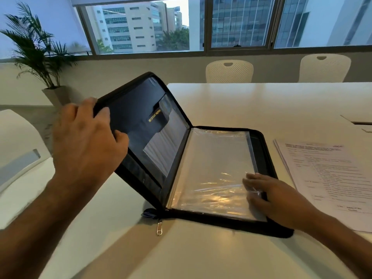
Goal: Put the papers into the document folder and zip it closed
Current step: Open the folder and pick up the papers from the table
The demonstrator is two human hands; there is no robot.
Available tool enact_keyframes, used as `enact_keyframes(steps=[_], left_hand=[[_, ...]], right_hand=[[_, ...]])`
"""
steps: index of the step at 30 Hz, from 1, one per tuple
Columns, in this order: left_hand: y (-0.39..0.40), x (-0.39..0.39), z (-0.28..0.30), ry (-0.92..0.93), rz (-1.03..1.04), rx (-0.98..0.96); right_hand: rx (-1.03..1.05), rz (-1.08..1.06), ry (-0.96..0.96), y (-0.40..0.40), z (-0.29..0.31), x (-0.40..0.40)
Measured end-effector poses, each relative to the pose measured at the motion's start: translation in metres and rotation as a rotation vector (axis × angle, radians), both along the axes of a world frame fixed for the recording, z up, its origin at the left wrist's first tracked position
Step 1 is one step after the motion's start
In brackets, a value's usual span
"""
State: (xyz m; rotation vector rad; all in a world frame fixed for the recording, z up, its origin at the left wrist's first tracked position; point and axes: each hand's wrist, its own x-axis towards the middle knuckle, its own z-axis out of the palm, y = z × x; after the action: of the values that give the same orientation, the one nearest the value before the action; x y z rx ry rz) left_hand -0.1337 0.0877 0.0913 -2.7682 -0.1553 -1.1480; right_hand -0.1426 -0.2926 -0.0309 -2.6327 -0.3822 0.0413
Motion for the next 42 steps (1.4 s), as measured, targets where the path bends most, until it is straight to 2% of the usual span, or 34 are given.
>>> enact_keyframes(steps=[3, 6, 16, 22, 29, 32, 36, 42], left_hand=[[0.005, -0.002, -0.024, 0.020, 0.053, -0.028], [0.013, -0.006, -0.046, 0.070, 0.064, -0.020], [-0.019, 0.007, -0.109, 0.582, -0.093, -0.157], [-0.021, 0.011, -0.124, 0.722, -0.114, -0.231], [-0.026, 0.015, -0.114, 0.850, -0.057, -0.172], [-0.035, 0.024, -0.105, 0.843, -0.125, -0.185], [-0.063, 0.029, -0.098, 0.762, -0.282, -0.140], [-0.131, 0.037, -0.081, 0.730, -0.612, -0.272]], right_hand=[[0.126, -0.061, -0.026, 0.007, 0.001, 0.001], [0.082, -0.110, -0.089, 0.013, 0.005, 0.000], [0.086, -0.116, -0.120, 0.010, -0.004, -0.004], [0.061, -0.095, -0.133, 0.005, -0.009, -0.005], [0.067, -0.040, -0.102, -0.004, -0.002, -0.003], [0.159, -0.081, -0.091, -0.010, 0.003, -0.003], [0.261, -0.234, -0.176, -0.026, 0.011, 0.001], [0.253, -0.517, -0.228, -0.075, 0.015, 0.010]])
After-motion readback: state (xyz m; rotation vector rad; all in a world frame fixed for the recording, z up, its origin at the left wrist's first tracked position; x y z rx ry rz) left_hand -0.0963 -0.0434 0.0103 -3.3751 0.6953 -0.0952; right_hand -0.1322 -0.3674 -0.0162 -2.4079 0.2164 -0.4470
